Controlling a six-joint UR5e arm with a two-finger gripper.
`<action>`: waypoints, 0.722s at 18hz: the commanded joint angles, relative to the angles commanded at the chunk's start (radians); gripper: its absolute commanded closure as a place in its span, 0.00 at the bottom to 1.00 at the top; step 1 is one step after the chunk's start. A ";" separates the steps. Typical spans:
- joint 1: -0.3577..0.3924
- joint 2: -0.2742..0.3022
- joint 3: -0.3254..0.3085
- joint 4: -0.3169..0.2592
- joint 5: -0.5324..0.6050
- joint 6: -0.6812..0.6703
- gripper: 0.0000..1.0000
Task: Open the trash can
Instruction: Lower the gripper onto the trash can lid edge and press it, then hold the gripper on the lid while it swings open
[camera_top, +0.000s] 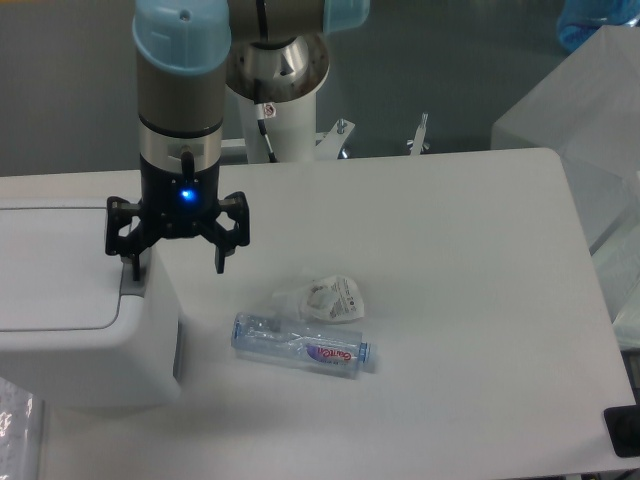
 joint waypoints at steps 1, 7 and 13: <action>0.000 -0.002 0.000 0.000 0.002 0.000 0.00; 0.000 -0.008 0.000 0.002 0.002 0.002 0.00; 0.000 -0.006 0.002 0.002 0.002 0.002 0.00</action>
